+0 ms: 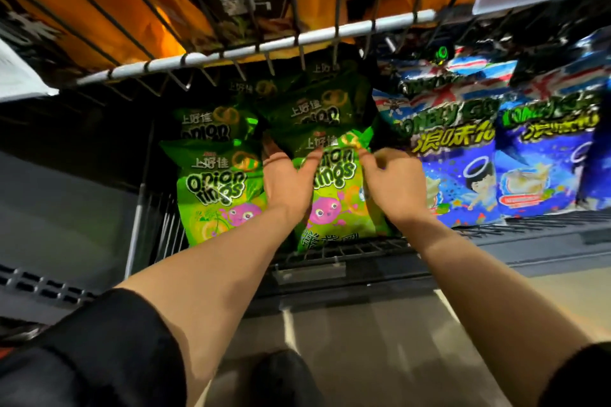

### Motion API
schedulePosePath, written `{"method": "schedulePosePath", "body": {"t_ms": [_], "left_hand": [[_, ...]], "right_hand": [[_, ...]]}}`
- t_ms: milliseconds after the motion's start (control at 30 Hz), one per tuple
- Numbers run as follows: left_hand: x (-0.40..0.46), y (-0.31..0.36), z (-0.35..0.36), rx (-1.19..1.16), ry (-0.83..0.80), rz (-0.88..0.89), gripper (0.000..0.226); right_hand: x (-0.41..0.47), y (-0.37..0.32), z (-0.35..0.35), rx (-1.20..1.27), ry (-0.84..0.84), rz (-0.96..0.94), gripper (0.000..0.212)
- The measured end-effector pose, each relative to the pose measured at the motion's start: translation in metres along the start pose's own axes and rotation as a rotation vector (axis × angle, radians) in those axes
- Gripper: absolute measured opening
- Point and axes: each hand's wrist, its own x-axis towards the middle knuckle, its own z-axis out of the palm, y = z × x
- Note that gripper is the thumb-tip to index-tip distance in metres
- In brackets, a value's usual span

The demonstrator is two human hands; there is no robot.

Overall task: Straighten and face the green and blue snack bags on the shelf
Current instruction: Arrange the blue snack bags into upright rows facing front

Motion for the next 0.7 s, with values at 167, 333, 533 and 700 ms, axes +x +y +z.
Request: {"method": "schedulePosePath", "body": {"t_ms": [167, 333, 533, 700], "left_hand": [[0.006, 0.001, 0.008, -0.129, -0.029, -0.175, 0.08], [-0.001, -0.006, 0.022, -0.169, -0.143, -0.286, 0.1], [0.006, -0.011, 0.029, -0.456, -0.229, -0.35, 0.022], [0.017, 0.003, 0.036, -0.367, -0.361, -0.39, 0.049]], "right_hand": [[-0.02, 0.016, -0.024, -0.228, 0.456, -0.417, 0.04], [0.002, 0.029, -0.024, -0.592, 0.121, -0.151, 0.076], [0.022, 0.044, -0.036, -0.621, 0.147, -0.098, 0.067], [0.021, 0.05, -0.045, -0.621, 0.121, -0.183, 0.078]]}}
